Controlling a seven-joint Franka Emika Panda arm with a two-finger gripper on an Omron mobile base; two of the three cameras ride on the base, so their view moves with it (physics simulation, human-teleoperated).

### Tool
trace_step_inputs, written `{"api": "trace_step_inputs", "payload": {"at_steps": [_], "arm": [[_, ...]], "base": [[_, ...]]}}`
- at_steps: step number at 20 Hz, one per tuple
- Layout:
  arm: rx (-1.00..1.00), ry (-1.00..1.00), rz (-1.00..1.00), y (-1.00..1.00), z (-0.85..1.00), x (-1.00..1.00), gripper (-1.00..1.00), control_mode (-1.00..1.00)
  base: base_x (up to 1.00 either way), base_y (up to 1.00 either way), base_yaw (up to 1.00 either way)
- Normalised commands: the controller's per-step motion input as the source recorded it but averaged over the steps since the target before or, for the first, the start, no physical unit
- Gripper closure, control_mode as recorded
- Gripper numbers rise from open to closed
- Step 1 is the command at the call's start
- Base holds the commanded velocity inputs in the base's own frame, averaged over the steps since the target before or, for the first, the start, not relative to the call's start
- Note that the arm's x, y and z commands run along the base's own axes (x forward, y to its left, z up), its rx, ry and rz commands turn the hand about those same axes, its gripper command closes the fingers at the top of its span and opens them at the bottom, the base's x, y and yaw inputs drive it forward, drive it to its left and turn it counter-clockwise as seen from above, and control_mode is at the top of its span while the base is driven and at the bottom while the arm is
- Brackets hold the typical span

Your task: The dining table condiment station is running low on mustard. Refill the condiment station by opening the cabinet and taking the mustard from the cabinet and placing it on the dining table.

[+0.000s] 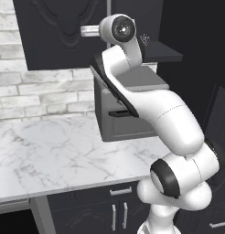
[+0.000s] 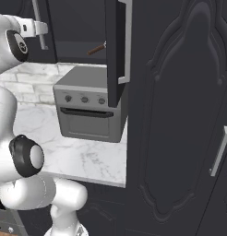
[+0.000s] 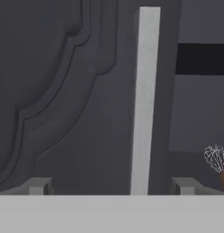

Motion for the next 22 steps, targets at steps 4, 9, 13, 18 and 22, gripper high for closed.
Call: {"api": "trace_step_inputs", "payload": {"at_steps": [4,9,13,18,22], "arm": [[0.00,0.00,0.02,0.00,0.00,0.33,-1.00,-1.00],[0.00,0.00,0.00,0.00,0.00,0.28,1.00,-1.00],[0.00,0.00,0.00,0.00,0.00,0.33,1.00,-1.00],[0.00,0.00,0.01,0.00,0.00,0.24,1.00,-1.00],[0.00,0.00,0.04,0.06,0.00,0.11,1.00,-1.00]], "base": [[0.00,0.00,0.00],[0.00,0.00,0.00],[0.00,0.00,0.00],[0.00,0.00,0.00],[0.00,0.00,0.00]]}}
